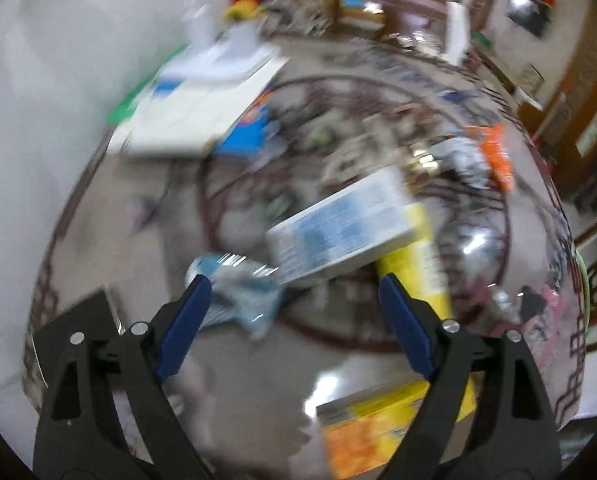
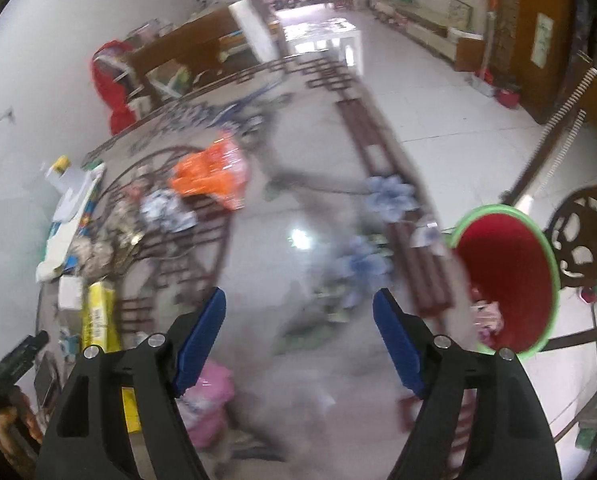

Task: Collect trash
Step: 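Grasp the blue wrapper with the left gripper while the right grasps the milk carton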

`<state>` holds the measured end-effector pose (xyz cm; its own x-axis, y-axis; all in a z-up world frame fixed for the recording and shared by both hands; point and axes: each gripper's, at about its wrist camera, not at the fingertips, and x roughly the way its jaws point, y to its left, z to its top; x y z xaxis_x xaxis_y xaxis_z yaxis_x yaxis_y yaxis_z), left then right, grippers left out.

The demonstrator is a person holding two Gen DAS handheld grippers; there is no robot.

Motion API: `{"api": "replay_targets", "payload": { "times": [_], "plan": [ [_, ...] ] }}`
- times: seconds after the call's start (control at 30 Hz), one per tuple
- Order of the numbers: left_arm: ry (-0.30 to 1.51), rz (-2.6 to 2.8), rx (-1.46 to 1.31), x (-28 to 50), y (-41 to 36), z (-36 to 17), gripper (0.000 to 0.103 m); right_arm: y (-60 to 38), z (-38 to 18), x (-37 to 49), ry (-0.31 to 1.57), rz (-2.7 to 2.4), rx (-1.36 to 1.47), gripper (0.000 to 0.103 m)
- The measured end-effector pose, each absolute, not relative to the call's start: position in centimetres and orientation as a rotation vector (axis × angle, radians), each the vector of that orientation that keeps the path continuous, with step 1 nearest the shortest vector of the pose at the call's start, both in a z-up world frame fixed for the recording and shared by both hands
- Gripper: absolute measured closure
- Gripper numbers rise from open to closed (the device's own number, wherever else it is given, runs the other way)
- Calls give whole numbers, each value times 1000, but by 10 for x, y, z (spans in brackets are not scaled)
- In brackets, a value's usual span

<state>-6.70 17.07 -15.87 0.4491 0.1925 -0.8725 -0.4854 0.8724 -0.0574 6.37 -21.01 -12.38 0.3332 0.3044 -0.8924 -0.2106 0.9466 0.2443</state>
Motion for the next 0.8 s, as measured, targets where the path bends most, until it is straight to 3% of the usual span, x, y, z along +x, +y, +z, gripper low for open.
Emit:
{"api": "replay_targets", "payload": {
  "times": [0.17, 0.47, 0.5, 0.57, 0.63, 0.73, 0.8],
  "plan": [
    [1079, 489, -541, -83, 215, -197, 17, -155, -121, 51, 1203, 405, 62, 29],
    [1184, 382, -363, -65, 219, -235, 18, -73, -112, 25, 1203, 514, -67, 23],
    [1179, 369, -372, -64, 222, -237, 29, -66, -112, 24, 1204, 522, -77, 23],
    [1174, 352, -351, -61, 223, -237, 37, -48, -112, 20, 1205, 550, -104, 23],
    [1166, 329, -333, -57, 222, -235, 56, -31, -114, 16, 1210, 580, -134, 23],
    [1148, 295, -359, -54, 228, -232, 68, -1, -117, 13, 1212, 649, -232, 23],
    [1133, 289, -379, -58, 232, -229, 70, 20, -119, 13, 1204, 707, -317, 22]
  ]
}}
